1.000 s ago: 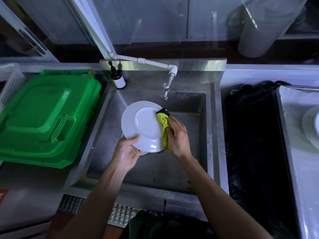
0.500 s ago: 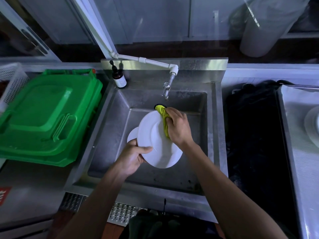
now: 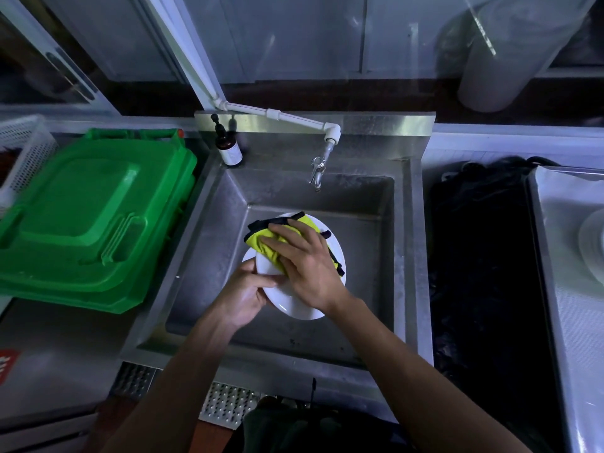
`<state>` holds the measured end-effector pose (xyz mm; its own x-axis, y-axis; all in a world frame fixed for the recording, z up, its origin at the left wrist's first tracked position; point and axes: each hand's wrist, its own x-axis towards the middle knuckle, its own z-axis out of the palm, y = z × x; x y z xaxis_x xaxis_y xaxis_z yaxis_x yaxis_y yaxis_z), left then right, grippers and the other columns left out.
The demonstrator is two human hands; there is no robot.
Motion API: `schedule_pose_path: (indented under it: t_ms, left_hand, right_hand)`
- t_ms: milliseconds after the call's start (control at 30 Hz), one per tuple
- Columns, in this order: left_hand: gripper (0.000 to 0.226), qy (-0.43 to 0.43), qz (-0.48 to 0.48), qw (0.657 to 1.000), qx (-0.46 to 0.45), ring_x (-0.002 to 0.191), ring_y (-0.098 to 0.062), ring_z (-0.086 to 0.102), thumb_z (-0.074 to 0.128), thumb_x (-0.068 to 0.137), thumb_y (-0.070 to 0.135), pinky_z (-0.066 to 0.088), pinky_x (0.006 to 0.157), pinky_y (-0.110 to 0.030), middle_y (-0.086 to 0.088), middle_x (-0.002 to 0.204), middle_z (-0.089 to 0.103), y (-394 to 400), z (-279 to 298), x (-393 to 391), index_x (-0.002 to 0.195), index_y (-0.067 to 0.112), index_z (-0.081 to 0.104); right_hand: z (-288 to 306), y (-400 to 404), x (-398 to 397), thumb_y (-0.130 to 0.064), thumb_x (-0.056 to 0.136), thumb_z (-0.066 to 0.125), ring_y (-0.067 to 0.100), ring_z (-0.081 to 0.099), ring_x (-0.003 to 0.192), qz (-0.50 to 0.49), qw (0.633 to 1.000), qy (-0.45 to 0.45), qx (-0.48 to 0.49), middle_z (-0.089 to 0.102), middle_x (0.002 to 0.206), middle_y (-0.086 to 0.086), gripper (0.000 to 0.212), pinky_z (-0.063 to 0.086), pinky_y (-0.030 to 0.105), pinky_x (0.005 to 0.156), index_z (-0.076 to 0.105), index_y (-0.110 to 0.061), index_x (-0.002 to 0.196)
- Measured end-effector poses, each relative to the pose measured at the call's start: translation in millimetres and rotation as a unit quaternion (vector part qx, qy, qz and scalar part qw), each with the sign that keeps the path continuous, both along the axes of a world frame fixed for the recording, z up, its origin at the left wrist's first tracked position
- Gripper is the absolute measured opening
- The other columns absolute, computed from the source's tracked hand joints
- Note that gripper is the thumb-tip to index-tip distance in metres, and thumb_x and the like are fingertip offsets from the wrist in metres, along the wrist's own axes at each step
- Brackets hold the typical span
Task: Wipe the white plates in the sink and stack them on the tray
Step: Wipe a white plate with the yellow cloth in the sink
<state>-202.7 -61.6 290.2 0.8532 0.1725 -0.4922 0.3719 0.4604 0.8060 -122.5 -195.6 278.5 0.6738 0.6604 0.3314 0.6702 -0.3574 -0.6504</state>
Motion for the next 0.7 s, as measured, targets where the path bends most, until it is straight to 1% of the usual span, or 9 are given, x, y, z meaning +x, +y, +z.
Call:
schedule_pose_path:
  t_ms: [67, 167, 233, 300, 333, 400, 500, 633, 700]
  left_hand:
    - [0.036, -0.006, -0.003, 1.0, -0.009, 0.092, -0.03, 0.071, 0.062, 0.075, -0.016, 0.059, 0.078, -0.037, -0.017, 0.096, 0.073, 3, 0, -1, 0.106, 0.001, 0.068]
    - [0.038, -0.004, -0.02, 1.0, -0.021, 0.09, -0.029, 0.072, 0.067, 0.069, -0.011, 0.06, 0.074, -0.036, -0.015, 0.094, 0.074, 3, 1, -2, 0.105, 0.001, 0.068]
    - [0.036, 0.003, -0.023, 0.999, -0.022, 0.092, -0.029, 0.073, 0.067, 0.069, -0.007, 0.06, 0.073, -0.037, -0.015, 0.096, 0.074, 2, 1, -1, 0.104, 0.003, 0.07]
    - [0.041, 0.017, -0.027, 0.999, -0.011, 0.096, -0.031, 0.072, 0.069, 0.068, -0.005, 0.06, 0.075, -0.038, -0.016, 0.101, 0.074, 1, 1, -1, 0.108, 0.002, 0.071]
    - [0.045, 0.025, -0.03, 0.999, -0.004, 0.098, -0.033, 0.071, 0.069, 0.068, -0.004, 0.06, 0.075, -0.038, -0.017, 0.104, 0.074, 1, 1, -1, 0.112, 0.001, 0.069]
    - [0.052, 0.035, -0.039, 0.999, 0.006, 0.101, -0.035, 0.07, 0.07, 0.067, -0.003, 0.06, 0.077, -0.039, -0.019, 0.109, 0.073, 1, 1, -1, 0.118, -0.002, 0.066]
    - [0.053, 0.032, -0.044, 0.998, 0.016, 0.102, -0.036, 0.07, 0.07, 0.067, -0.003, 0.061, 0.079, -0.042, -0.021, 0.112, 0.072, 0, 0, -4, 0.119, -0.002, 0.066]
    - [0.058, 0.025, -0.028, 0.999, 0.019, 0.112, -0.042, 0.066, 0.069, 0.067, -0.004, 0.055, 0.094, -0.051, -0.026, 0.121, 0.068, 0, -2, -4, 0.125, -0.003, 0.064]
    - [0.061, 0.015, -0.011, 1.0, 0.016, 0.115, -0.042, 0.064, 0.07, 0.068, -0.004, 0.056, 0.094, -0.05, -0.026, 0.124, 0.067, 1, -3, -4, 0.128, -0.003, 0.062]
  right_hand:
    - [-5, -4, -5, -0.014, 0.098, 0.049, 0.027, 0.036, 0.143, 0.016, 1.0, -0.016, 0.012, 0.048, 0.152, -0.009, 0.044, 0.035, 0.051, 0.107, 0.059, -0.03, 0.139]
    - [-12, -12, -5, -0.016, 0.1, 0.05, 0.028, 0.031, 0.146, 0.039, 0.999, -0.032, 0.009, 0.042, 0.156, -0.007, 0.045, 0.031, 0.05, 0.112, 0.054, -0.028, 0.143]
    - [-14, -15, 2, -0.017, 0.1, 0.051, 0.032, 0.035, 0.143, 0.042, 0.998, -0.043, 0.007, 0.045, 0.155, -0.003, 0.044, 0.032, 0.051, 0.112, 0.055, -0.024, 0.143]
    - [-15, -14, 11, -0.015, 0.098, 0.053, 0.036, 0.04, 0.139, 0.026, 0.999, -0.044, 0.005, 0.048, 0.152, 0.002, 0.044, 0.034, 0.053, 0.111, 0.057, -0.019, 0.142]
    - [-15, -14, 15, -0.016, 0.098, 0.051, 0.037, 0.042, 0.137, 0.01, 0.999, -0.034, 0.001, 0.05, 0.151, 0.004, 0.044, 0.036, 0.054, 0.109, 0.057, -0.018, 0.141]
    - [-14, -14, 23, -0.027, 0.101, 0.042, 0.035, 0.043, 0.135, -0.028, 0.999, 0.003, -0.019, 0.049, 0.151, 0.001, 0.045, 0.04, 0.055, 0.104, 0.055, -0.021, 0.143]
    - [-18, -16, 31, -0.036, 0.103, 0.034, 0.032, 0.044, 0.131, -0.058, 0.997, 0.045, -0.024, 0.047, 0.153, -0.002, 0.047, 0.043, 0.054, 0.099, 0.051, -0.026, 0.145]
    - [-28, -17, 37, -0.027, 0.103, 0.042, 0.035, 0.048, 0.123, -0.095, 0.992, 0.086, -0.011, 0.049, 0.151, 0.0, 0.044, 0.044, 0.055, 0.1, 0.051, -0.023, 0.146]
    - [-33, -18, 36, -0.021, 0.103, 0.046, 0.036, 0.048, 0.123, -0.114, 0.987, 0.113, -0.009, 0.048, 0.151, 0.0, 0.044, 0.043, 0.053, 0.103, 0.05, -0.023, 0.147]
